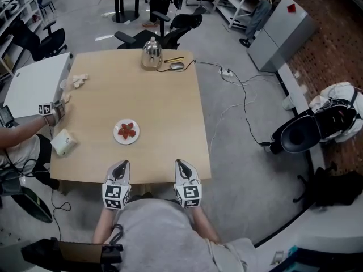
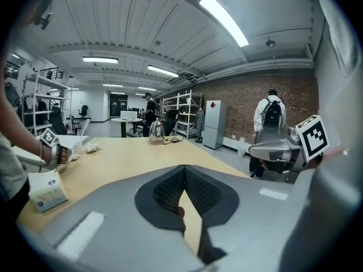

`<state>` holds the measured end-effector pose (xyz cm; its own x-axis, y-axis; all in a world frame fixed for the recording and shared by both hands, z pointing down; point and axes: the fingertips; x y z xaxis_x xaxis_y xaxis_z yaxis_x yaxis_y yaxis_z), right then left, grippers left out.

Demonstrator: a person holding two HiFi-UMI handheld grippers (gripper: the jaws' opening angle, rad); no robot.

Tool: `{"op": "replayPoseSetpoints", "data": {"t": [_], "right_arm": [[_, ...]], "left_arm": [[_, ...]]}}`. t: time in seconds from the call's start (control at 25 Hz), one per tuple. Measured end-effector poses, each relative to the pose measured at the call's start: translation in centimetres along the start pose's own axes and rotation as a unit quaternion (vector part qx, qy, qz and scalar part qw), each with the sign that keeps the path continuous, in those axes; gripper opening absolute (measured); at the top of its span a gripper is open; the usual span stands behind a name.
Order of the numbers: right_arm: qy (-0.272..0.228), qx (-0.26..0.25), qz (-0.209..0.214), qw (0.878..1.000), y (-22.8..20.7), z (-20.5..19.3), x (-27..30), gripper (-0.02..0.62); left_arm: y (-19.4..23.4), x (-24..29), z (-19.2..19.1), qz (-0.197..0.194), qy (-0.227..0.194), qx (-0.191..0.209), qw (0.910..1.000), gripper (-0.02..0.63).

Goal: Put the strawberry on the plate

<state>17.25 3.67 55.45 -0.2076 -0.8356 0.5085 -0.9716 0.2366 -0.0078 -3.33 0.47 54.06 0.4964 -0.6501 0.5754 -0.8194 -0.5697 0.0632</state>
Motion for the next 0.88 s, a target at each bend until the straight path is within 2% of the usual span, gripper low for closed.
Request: {"op": "replayPoseSetpoints", "data": {"t": [0.88], "right_arm": [[0.007,-0.017,0.014,1.000,-0.03,-0.05,0.09,0.006]], "left_arm": [[-0.71,-0.13,0.48,0.007,-0.001,0.000,1.0000,0.020]]}}
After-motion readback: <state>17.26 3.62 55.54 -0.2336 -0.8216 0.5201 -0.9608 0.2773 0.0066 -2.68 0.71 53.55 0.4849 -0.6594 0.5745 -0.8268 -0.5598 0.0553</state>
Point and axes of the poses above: the fingertips, and each gripper's own axes: x forward along the fingers, y to its left, z out of its top, and after that the axes turned 14 degrees about y, right-handed
